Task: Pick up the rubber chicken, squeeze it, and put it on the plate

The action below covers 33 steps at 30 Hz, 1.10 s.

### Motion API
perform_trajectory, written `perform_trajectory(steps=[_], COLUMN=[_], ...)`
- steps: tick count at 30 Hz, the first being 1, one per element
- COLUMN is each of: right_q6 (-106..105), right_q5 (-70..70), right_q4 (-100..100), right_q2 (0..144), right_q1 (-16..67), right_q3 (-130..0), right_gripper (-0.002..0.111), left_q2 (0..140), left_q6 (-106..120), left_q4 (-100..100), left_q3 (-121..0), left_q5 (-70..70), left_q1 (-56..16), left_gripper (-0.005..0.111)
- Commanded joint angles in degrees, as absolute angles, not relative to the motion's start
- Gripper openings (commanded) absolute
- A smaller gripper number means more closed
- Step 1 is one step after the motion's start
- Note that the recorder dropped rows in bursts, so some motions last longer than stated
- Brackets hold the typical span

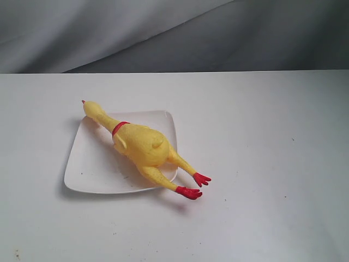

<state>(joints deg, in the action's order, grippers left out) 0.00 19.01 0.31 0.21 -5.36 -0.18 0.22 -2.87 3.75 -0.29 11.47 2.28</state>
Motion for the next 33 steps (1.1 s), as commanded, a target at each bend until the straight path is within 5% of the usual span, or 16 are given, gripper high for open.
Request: perform_trajectory(steps=[1, 33], right_q6=[0.0, 0.46], right_q5=[18.91, 18.91], right_q4=[0.62, 0.62], right_q2=[0.0, 0.0], right_q1=[-5.15, -5.15], right_q3=[0.0, 0.0], right_gripper=[0.0, 0.0], left_q2=[0.0, 0.0], left_q6=[-2.93, -2.77], left_q4=[2.15, 0.92], left_q3=[0.0, 0.0], left_q5=[13.86, 15.23], left_q1=[2.46, 2.46], left_gripper=[0.0, 0.0])
